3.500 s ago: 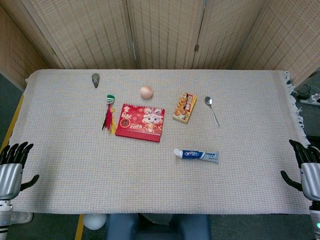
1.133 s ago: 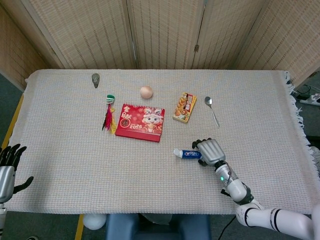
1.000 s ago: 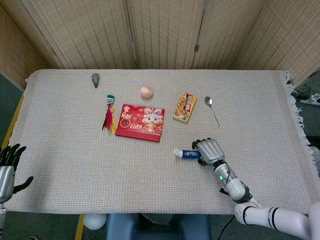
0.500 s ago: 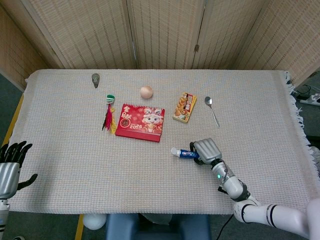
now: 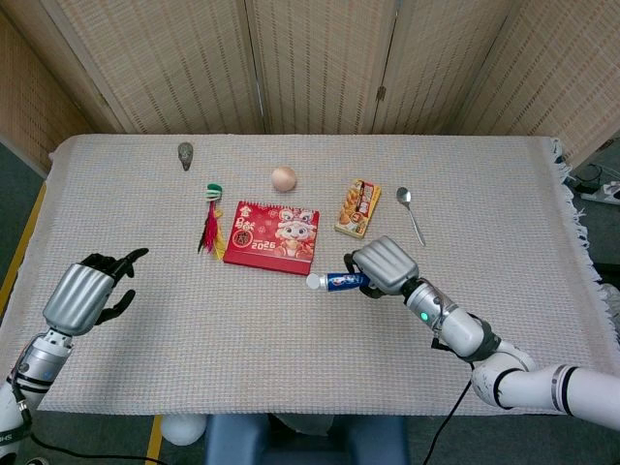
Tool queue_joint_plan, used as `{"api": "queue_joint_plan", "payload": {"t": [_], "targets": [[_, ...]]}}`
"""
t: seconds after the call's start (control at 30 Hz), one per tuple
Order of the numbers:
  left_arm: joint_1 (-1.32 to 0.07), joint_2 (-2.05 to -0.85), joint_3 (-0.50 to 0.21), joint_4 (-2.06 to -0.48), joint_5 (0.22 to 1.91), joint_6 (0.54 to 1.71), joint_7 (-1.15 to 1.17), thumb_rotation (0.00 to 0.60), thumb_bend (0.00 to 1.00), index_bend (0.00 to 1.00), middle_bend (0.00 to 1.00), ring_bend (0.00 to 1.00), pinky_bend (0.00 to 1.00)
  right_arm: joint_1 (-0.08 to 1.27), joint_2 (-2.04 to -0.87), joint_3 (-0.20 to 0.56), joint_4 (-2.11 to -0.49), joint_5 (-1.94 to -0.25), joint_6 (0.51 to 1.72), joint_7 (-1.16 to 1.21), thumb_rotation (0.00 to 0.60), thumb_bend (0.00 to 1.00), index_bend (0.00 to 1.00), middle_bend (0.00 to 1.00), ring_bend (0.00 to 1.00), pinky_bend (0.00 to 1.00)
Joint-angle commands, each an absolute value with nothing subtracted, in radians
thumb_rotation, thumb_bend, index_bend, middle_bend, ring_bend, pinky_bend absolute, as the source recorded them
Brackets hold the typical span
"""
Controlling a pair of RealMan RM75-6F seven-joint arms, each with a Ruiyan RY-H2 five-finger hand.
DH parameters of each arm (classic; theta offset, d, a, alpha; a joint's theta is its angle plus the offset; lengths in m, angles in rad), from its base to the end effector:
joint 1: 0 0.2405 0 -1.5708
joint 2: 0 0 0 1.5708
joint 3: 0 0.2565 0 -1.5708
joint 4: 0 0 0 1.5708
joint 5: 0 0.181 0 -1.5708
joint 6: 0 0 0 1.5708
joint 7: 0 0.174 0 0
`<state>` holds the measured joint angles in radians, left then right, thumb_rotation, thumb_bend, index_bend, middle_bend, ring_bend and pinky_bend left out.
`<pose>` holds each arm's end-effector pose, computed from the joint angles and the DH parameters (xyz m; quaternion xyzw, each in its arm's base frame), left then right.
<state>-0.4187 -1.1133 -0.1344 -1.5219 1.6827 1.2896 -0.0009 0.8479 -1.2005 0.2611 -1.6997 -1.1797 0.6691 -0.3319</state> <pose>-0.2077 0.3063 0.1661 -0.7321 -0.2300 -0.4325 0.4734 -0.0918 -0.3747 0.0690 0.8297 -0.2871 0.3252 0.3513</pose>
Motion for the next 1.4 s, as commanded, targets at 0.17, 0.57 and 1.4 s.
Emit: {"api": "queue_joint_plan", "payload": {"t": [0.17, 0.57, 1.4], "targets": [[-0.574, -1.125, -0.142, -1.556, 1.763, 1.154, 0.003, 0.6, 0.79, 0.13, 0.79, 0.74, 0.71, 0.957, -1.11, 0.294, -1.722, -1.177, 0.554, -0.296, 0.6, 0.82, 0.69, 0.62, 0.67, 0.63], [-0.679, -1.15, -0.14, -1.633, 1.71, 1.012, 0.113, 0.6, 0.9, 0.12, 0.92, 0.85, 0.79, 1.058, -1.123, 0.247, -1.705, -1.072, 0.543, -0.343, 0.6, 0.83, 0.69, 0.62, 0.67, 0.63], [-0.751, -1.233, -0.127, -1.663, 1.621, 0.967, 0.23, 0.6, 0.9, 0.14, 0.92, 0.85, 0.79, 1.126, -1.175, 0.209, -1.667, -1.045, 0.599, -0.287, 0.6, 0.87, 0.69, 0.62, 0.68, 0.63]]}}
